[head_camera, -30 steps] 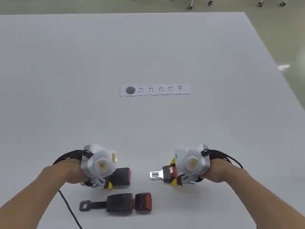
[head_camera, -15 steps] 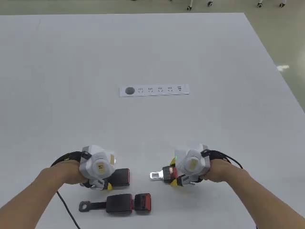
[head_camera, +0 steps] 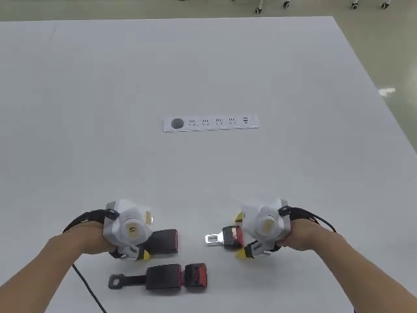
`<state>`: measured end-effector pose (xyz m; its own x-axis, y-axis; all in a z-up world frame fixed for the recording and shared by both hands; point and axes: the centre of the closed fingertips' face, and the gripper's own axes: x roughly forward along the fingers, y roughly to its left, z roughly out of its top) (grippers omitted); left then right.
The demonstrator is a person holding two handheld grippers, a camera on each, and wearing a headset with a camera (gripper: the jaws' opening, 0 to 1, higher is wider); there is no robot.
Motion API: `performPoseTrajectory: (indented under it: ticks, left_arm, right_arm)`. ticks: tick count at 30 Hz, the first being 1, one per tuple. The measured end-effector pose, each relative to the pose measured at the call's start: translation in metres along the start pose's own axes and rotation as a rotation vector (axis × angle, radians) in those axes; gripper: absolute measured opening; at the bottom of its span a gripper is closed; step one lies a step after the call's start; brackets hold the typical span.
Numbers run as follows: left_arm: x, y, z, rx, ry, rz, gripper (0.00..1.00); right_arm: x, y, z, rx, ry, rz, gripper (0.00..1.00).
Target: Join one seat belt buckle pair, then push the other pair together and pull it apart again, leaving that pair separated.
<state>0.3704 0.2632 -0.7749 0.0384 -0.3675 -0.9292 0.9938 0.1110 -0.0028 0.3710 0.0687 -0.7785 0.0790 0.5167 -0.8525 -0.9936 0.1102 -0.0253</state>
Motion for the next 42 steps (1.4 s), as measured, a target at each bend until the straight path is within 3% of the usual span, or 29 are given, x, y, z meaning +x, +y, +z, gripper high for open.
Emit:
performPoseTrajectory:
  ticks: [3,11,15,17,23,24,25,26,33,37,42]
  left_arm:
    - [-0.006,-0.002,0.002,-0.036,-0.027,0.016,0.41]
    - [-0.018,0.003,-0.015,-0.147,-0.105,0.059,0.45]
    - [-0.03,-0.007,-0.017,-0.187,-0.132,0.076,0.48]
    - [-0.024,-0.007,-0.029,-0.211,-0.145,0.083,0.49]
    - [-0.037,-0.021,-0.031,-0.291,-0.206,0.115,0.53]
    - [-0.031,-0.017,-0.043,-0.323,-0.232,0.125,0.54]
    - [-0.031,-0.018,-0.044,-0.342,-0.247,0.128,0.55]
    - [-0.037,-0.022,-0.039,-0.354,-0.26,0.133,0.55]
    - [-0.052,-0.034,-0.031,-0.478,-0.399,0.206,0.63]
    - [-0.048,-0.029,-0.044,-0.529,-0.479,0.279,0.68]
    - [-0.052,-0.042,-0.039,-0.553,-0.542,0.325,0.75]
  right_arm:
    - [-0.005,0.003,-0.001,0.001,-0.012,-0.007,0.53]
    - [-0.015,0.006,-0.009,0.033,-0.04,-0.035,0.59]
    - [-0.02,0.011,-0.013,0.055,-0.06,-0.054,0.59]
    - [-0.021,0.012,-0.016,0.068,-0.069,-0.062,0.6]
    - [-0.027,0.019,-0.022,0.11,-0.097,-0.096,0.61]
    - [-0.027,0.019,-0.023,0.114,-0.1,-0.101,0.62]
    - [-0.03,0.022,-0.023,0.123,-0.113,-0.113,0.62]
    - [-0.031,0.023,-0.023,0.129,-0.121,-0.119,0.63]
    - [-0.039,0.035,-0.023,0.198,-0.191,-0.186,0.65]
    - [-0.041,0.043,-0.021,0.233,-0.221,-0.22,0.66]
    - [-0.043,0.053,-0.013,0.286,-0.28,-0.255,0.71]
